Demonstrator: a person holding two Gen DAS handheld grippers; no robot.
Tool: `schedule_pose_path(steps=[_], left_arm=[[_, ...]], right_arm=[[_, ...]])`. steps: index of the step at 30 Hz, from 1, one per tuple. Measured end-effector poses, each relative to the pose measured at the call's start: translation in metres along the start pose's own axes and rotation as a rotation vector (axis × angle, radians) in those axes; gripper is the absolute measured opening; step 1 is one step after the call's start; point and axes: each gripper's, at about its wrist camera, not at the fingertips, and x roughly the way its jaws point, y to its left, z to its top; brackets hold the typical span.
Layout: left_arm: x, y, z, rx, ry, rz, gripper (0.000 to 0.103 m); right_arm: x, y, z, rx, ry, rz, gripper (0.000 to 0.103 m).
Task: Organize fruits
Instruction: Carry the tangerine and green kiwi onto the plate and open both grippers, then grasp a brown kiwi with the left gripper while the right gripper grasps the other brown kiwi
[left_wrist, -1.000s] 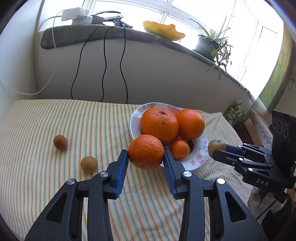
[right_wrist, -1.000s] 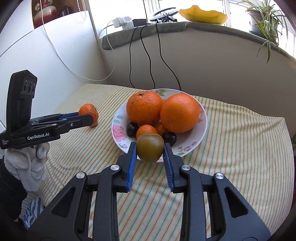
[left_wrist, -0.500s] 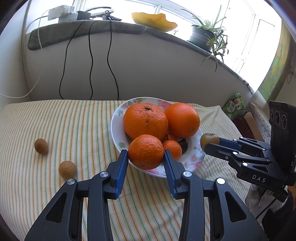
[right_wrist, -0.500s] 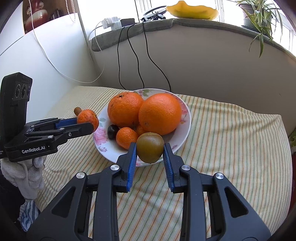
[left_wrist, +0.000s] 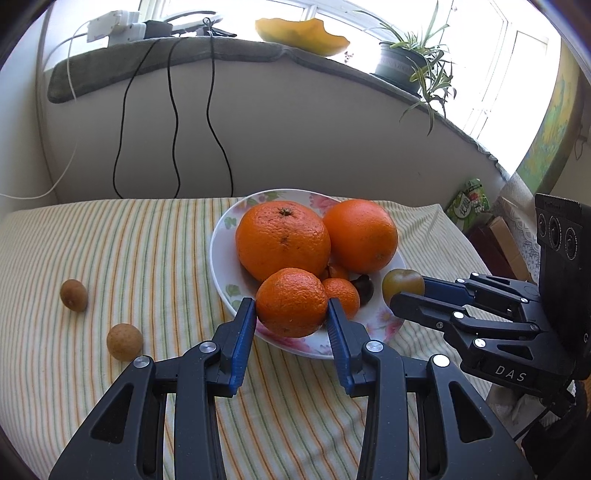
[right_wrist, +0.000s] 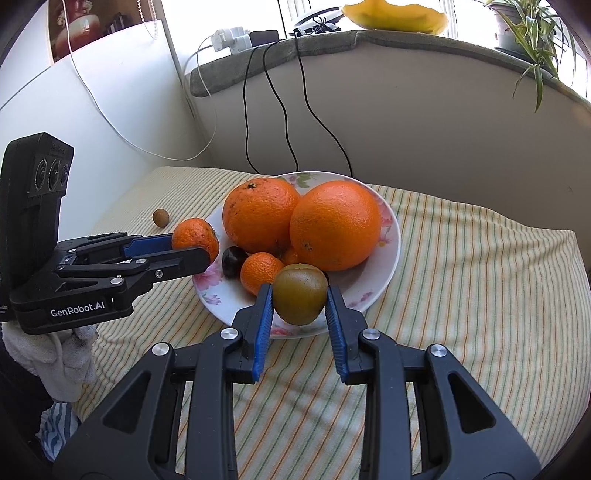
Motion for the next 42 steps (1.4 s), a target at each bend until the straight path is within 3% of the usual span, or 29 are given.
schedule_pose_path(steps=[6, 7, 8, 9, 10, 16, 42], left_arm=[[0.000, -0.001, 0.001, 0.003, -0.001, 0.006, 0.039], [0.000, -0.001, 0.001, 0.003, -0.001, 0.010, 0.043], [-0.001, 0.000, 0.001, 0.000, -0.007, 0.010, 0.061], [-0.004, 0.001, 0.001, -0.005, -0.018, 0.012, 0.070], [-0.006, 0.002, 0.002, -0.010, -0.026, 0.012, 0.070], [-0.011, 0.004, 0.005, -0.020, -0.037, 0.025, 0.072], [-0.031, 0.002, 0.000, -0.003, -0.060, 0.062, 0.078]], right_arm=[[0.000, 0.004, 0.001, -0.014, -0.002, -0.008, 0.033], [0.000, 0.004, 0.001, -0.016, -0.005, -0.011, 0.042], [-0.002, 0.005, 0.001, -0.019, -0.013, -0.014, 0.049], [-0.004, 0.006, 0.001, -0.023, -0.024, -0.017, 0.064], [-0.006, 0.007, 0.001, -0.028, -0.034, -0.017, 0.074], [-0.013, 0.017, 0.002, -0.075, -0.057, -0.046, 0.091], [-0.027, 0.032, -0.002, -0.094, -0.049, -0.078, 0.098]])
